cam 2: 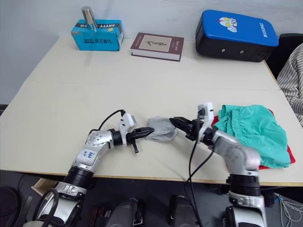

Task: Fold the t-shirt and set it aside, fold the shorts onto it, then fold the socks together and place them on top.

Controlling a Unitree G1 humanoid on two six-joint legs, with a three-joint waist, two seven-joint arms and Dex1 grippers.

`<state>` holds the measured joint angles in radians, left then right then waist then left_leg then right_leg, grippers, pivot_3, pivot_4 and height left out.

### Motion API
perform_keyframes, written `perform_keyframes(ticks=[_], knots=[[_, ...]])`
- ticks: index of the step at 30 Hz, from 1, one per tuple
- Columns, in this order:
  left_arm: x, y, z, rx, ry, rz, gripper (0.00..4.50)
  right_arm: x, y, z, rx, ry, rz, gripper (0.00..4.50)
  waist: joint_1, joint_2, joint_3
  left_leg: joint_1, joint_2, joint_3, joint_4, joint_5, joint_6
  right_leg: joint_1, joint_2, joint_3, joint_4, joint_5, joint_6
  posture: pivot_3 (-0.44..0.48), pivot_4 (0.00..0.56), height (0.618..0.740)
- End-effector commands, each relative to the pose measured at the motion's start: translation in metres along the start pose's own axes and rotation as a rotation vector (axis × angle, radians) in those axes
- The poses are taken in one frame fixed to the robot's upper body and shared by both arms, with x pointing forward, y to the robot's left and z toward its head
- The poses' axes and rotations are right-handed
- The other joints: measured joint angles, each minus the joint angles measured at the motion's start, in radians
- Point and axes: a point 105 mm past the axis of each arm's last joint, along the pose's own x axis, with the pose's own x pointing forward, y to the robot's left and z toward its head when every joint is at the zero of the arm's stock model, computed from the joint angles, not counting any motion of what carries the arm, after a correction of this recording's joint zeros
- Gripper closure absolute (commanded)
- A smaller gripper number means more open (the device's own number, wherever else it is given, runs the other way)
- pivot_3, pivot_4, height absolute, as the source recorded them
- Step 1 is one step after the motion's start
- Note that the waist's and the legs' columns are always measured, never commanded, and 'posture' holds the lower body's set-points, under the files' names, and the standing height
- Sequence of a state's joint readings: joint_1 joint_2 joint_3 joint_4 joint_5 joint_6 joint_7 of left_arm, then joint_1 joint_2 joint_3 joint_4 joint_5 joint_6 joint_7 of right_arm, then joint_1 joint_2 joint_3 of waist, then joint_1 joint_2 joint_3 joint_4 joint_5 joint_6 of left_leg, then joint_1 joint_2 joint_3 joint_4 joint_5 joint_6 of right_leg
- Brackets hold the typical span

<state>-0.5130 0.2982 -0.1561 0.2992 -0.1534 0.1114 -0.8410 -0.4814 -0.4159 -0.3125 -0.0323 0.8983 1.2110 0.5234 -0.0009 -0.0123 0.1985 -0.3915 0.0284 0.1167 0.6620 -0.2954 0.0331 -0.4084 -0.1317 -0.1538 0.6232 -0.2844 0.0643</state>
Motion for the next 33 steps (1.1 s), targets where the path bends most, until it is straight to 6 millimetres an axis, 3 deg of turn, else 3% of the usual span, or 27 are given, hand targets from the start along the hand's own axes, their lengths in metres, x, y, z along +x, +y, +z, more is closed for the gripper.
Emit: perform_keyframes(ticks=[1, 4, 5, 8, 16, 19, 29, 33], knots=[[0.001, 0.004, -0.002, -0.004, 0.022, -0.008, 4.50, -0.019, 0.000, -0.013, 0.185, 0.236, -0.019, 1.19, 0.000, 0.001, 0.001, 0.000, 0.000, 0.000, 0.000, 0.000, 0.000, 0.000, 0.000, 0.000, 0.000, 0.000, 0.000, 0.000, 0.150, 0.740], [0.001, 0.006, -0.003, 0.007, 0.032, -0.015, 4.50, -0.009, 0.003, -0.014, 0.267, 0.258, 0.020, 0.18, 0.000, 0.001, 0.000, -0.002, 0.000, 0.000, 0.000, 0.000, 0.000, -0.001, 0.000, -0.001, -0.001, 0.000, -0.001, 0.000, 0.150, 0.740], [0.001, 0.006, -0.004, 0.007, 0.032, -0.015, 4.50, -0.005, 0.005, -0.017, 0.284, 0.273, 0.031, 0.08, -0.002, 0.001, 0.000, -0.002, 0.000, 0.000, 0.000, 0.000, 0.000, -0.001, 0.000, -0.001, -0.001, 0.000, -0.001, 0.000, 0.150, 0.740], [0.002, 0.006, -0.004, 0.007, 0.032, -0.015, 4.50, 0.013, 0.009, -0.032, 0.334, 0.329, 0.046, 0.08, -0.004, 0.001, 0.000, -0.002, 0.000, 0.001, 0.000, 0.000, 0.000, -0.001, 0.001, -0.001, 0.000, 0.000, -0.001, 0.000, 0.150, 0.740], [0.000, 0.003, -0.011, 0.007, 0.054, -0.024, 4.50, 0.060, 0.014, -0.042, 0.436, 0.319, -0.003, 0.08, -0.007, 0.002, -0.001, -0.001, 0.000, 0.002, 0.000, 0.003, -0.005, -0.001, 0.001, -0.001, 0.002, 0.000, -0.001, 0.000, 0.150, 0.740], [-0.004, 0.004, -0.013, 0.008, 0.065, -0.018, 4.50, 0.070, -0.001, -0.042, 0.459, 0.258, -0.095, 0.65, -0.014, 0.002, -0.002, -0.001, 0.000, 0.002, 0.000, 0.003, -0.005, -0.001, 0.001, 0.000, 0.002, 0.000, -0.001, 0.000, 0.150, 0.740], [-0.015, 0.011, -0.010, 0.010, 0.044, 0.014, 4.50, 0.066, -0.003, -0.033, 0.465, 0.170, -0.087, 4.13, -0.027, 0.001, -0.006, 0.000, 0.001, 0.002, -0.001, 0.002, -0.003, -0.001, 0.001, 0.000, 0.003, 0.000, -0.001, 0.000, 0.150, 0.740], [-0.022, 0.012, 0.004, -0.010, -0.035, 0.005, 4.50, 0.053, 0.001, -0.024, 0.452, 0.106, -0.055, 4.37, -0.024, 0.001, -0.006, 0.000, 0.000, 0.001, -0.001, 0.002, -0.001, -0.001, 0.001, 0.000, 0.002, 0.000, -0.001, 0.000, 0.150, 0.740]])
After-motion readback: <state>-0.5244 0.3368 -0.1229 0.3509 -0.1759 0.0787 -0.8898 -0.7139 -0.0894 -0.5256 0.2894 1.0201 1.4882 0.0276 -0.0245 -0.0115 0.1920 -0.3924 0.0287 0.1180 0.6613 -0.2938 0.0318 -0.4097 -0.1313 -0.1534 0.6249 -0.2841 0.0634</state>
